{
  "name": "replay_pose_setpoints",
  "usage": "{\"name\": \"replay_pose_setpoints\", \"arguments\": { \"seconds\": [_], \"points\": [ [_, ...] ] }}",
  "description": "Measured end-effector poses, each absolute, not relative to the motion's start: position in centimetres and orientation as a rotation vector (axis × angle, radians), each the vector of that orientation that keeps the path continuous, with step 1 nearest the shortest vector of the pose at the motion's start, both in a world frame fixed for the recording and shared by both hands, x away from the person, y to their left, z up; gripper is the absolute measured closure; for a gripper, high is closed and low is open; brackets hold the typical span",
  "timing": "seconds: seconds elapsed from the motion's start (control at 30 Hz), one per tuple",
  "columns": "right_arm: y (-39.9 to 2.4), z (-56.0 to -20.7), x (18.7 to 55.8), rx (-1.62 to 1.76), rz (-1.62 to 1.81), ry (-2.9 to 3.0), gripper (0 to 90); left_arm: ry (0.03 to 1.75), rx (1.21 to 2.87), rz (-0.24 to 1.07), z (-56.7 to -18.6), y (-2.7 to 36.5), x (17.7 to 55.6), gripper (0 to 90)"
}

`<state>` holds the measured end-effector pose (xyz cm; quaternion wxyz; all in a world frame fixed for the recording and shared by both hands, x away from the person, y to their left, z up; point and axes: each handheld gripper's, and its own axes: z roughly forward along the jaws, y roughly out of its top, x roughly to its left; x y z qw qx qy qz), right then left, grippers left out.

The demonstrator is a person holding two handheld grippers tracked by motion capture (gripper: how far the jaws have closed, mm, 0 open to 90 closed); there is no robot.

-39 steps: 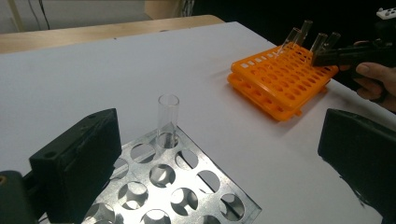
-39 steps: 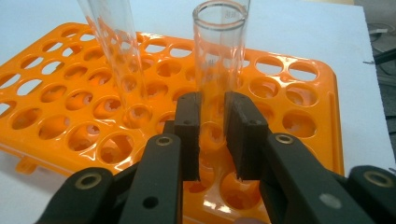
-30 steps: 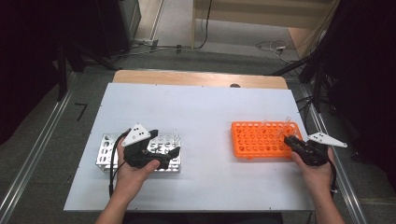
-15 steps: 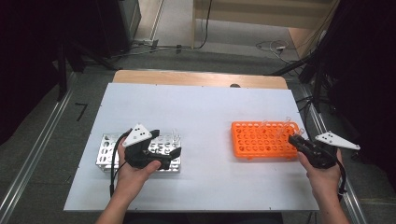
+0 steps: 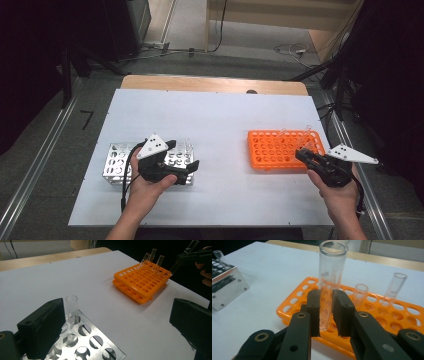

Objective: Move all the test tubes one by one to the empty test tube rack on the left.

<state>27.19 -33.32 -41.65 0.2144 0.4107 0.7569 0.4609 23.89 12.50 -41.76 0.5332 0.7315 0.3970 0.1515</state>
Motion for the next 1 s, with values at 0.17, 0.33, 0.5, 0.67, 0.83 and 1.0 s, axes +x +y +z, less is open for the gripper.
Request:
{"name": "replay_pose_setpoints", "arguments": {
  "seconds": [0.17,0.33,0.5,0.67,0.83,1.0],
  "points": [
    [-31.5,-41.5,27.2,1.09,1.295,2.141,74.1,0.948,1.744,0.356,-41.8,12.4,24.0,0.0],
    [-29.3,-41.4,27.3,1.043,1.311,2.187,74.1,0.936,1.739,0.355,-41.5,12.2,23.9,0.8],
    [-27.1,-40.9,27.4,0.977,1.33,2.228,74.2,0.927,1.736,0.345,-41.4,11.8,23.9,1.8],
    [-24.8,-40.5,27.7,0.923,1.334,2.278,74.2,0.914,1.739,0.338,-41.3,11.4,23.9,2.9],
    [-22.9,-40.5,27.8,0.879,1.349,2.312,74.1,0.897,1.743,0.33,-41.2,11.0,23.9,3.6],
    [-21.4,-41.0,27.5,0.848,1.363,2.347,74.2,0.881,1.745,0.317,-41.1,10.4,23.7,4.4]
  ]
}}
